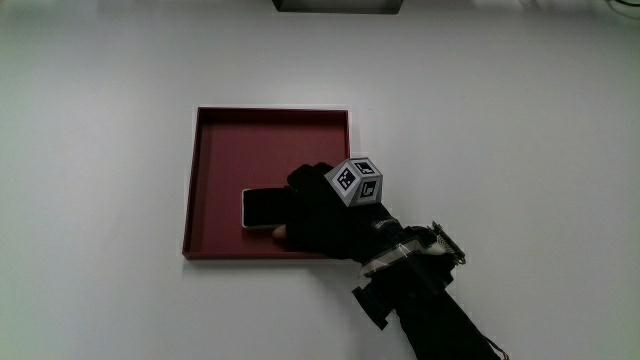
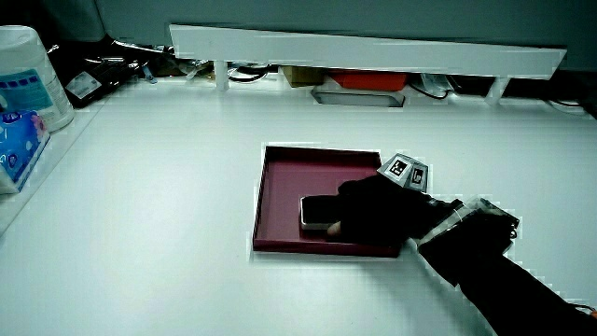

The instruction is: Pick eraser

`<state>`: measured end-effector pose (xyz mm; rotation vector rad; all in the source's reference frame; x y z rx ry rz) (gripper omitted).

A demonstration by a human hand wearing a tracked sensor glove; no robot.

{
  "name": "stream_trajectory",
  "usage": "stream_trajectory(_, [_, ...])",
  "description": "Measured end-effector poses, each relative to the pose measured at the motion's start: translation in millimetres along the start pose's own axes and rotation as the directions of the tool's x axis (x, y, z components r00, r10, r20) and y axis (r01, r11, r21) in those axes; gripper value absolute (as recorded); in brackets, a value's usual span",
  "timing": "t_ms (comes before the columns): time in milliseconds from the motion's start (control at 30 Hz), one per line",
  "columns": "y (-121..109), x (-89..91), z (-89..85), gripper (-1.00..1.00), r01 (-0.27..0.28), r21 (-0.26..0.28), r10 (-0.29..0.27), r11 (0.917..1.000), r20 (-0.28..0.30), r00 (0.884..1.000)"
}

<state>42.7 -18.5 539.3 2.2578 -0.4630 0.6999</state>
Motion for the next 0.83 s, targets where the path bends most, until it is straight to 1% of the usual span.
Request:
stream_trajectory(33, [-3, -5.2, 3.6, 1.0, -0.011, -0.008, 0.011, 0.9999, -0.012, 1.0])
stream_trajectory(67, [-1, -2.1, 0.2, 1.0, -0.011, -0.005, 0.011, 0.9999, -0.014, 1.0])
stream_trajectory(100, [-3, -4.6, 1.8, 1.0, -0.016, -0.002, 0.016, 0.9999, -0.016, 1.0])
stream_trajectory(133, [-3, -3.1, 0.2, 1.0, -0.01, 0.002, 0.01, 1.0, -0.017, 1.0])
stream_trajectory(200, [-4, -3.3, 0.8, 1.0, -0.026, 0.004, 0.026, 0.9996, -0.018, 0.999])
stream_trajectory(233, [-6, -5.1, 3.9, 1.0, -0.029, 0.013, 0.029, 0.9995, -0.025, 0.999])
stream_trajectory(267, [-7, -5.9, 6.3, 1.0, -0.045, 0.015, 0.046, 0.9989, -0.036, 0.998])
stream_trajectory(300, [-9, -6.4, 8.5, 1.0, -0.05, 0.031, 0.05, 0.9983, -0.021, 0.999])
stream_trajectory(333, [-15, -12.4, 16.0, 1.0, -0.064, 0.039, 0.065, 0.9972, -0.031, 0.997])
stream_trajectory(433, [-25, -14.8, 27.4, 1.0, -0.079, 0.04, 0.08, 0.9961, -0.037, 0.996])
stream_trajectory(467, [-28, -14.9, 30.7, 1.0, -0.078, 0.039, 0.079, 0.9962, -0.015, 0.997])
stream_trajectory(500, [-32, -14.3, 34.0, 1.0, -0.094, 0.028, 0.095, 0.9952, -0.035, 0.995])
stream_trajectory(533, [-35, -13.4, 36.7, 1.0, -0.114, 0.008, 0.114, 0.9935, -0.086, 0.99])
stream_trajectory(567, [-39, -12.4, 39.4, 1.0, -0.135, -0.012, 0.132, 0.9908, -0.138, 0.982])
stream_trajectory(600, [-45, -10.5, 42.5, 1.0, -0.16, 0.002, 0.159, 0.9871, -0.157, 0.975])
stream_trajectory(633, [-52, -8.8, 45.4, 1.0, -0.159, 0.012, 0.159, 0.9872, -0.196, 0.968])
stream_trajectory(667, [-61, -9.1, 50.3, 1.0, -0.094, -0.032, 0.086, 0.995, -0.191, 0.978])
stream_trajectory(733, [-74, -2.1, 52.9, 1.0, -0.145, 0.011, 0.143, 0.9893, -0.262, 0.954])
stream_trajectory(767, [-82, -1.2, 57.2, 1.0, -0.138, 0.013, 0.137, 0.9904, -0.251, 0.958])
stream_trajectory(800, [-89, 0.3, 60.1, 1.0, -0.142, 0.031, 0.146, 0.9893, -0.247, 0.958])
stream_trajectory(833, [-96, 2.7, 61.3, 1.0, -0.121, 0.025, 0.123, 0.9923, -0.305, 0.944])
